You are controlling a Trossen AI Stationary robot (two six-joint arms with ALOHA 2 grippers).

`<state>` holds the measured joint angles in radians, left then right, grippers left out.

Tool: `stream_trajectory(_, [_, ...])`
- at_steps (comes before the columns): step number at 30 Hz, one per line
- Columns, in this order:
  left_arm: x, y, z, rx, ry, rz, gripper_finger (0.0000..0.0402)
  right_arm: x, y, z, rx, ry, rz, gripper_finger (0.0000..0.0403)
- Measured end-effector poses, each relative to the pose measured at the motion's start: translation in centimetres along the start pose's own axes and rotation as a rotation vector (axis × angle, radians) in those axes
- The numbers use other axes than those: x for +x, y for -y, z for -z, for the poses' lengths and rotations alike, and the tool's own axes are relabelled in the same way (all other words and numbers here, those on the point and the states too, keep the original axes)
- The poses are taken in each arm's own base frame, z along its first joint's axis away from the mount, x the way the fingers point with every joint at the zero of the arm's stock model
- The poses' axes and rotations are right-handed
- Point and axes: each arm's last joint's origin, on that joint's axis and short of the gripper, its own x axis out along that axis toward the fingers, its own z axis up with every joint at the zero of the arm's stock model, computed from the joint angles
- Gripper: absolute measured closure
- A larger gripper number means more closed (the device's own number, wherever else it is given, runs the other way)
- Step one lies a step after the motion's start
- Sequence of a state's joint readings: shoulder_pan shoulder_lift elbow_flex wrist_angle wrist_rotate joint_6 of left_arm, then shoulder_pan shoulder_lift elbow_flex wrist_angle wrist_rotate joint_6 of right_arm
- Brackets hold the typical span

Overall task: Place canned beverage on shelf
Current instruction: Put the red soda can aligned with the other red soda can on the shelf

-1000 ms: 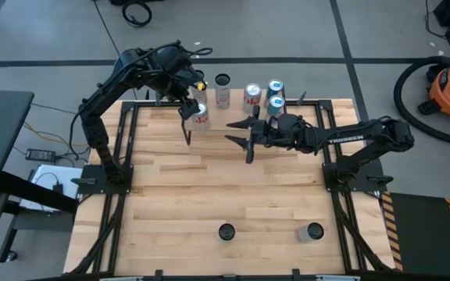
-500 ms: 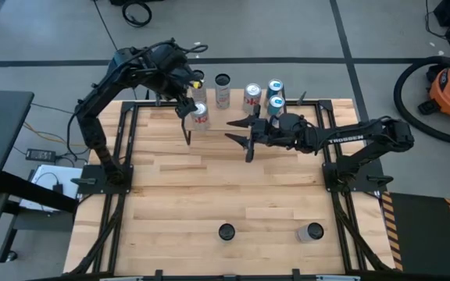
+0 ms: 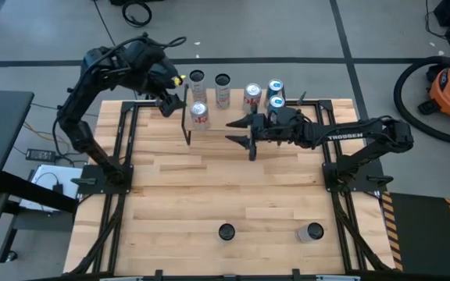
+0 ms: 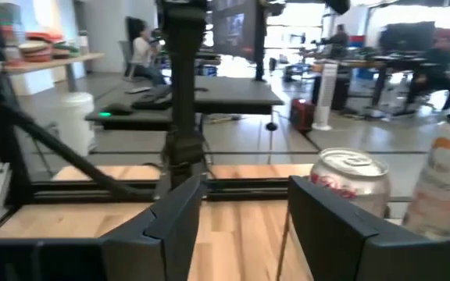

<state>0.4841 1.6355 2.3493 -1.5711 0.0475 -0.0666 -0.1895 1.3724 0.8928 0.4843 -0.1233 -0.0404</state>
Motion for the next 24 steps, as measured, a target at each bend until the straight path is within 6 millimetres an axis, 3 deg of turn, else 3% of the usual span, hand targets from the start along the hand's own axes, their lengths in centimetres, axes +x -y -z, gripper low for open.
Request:
stream_trajectory(7, [-1.9, 0.0, 0.7, -0.004, 0.044, 0.002, 0.0008, 0.4, 0.4, 0.3, 0.002, 0.014, 0.031, 0.0132])
stream_trajectory(14, [-3.1, 0.0, 1.2, -0.003, 0.074, 0.000, 0.0008, 2.3, 1.1, 2.0, -0.014, 0.070, 0.100, 0.0068])
stream_trajectory(24, [-4.6, 0.0, 1.9, 0.003, 0.109, -0.011, 0.0008, 4.1, 1.5, 5.9, -0.006, -0.046, 0.105, 0.0056])
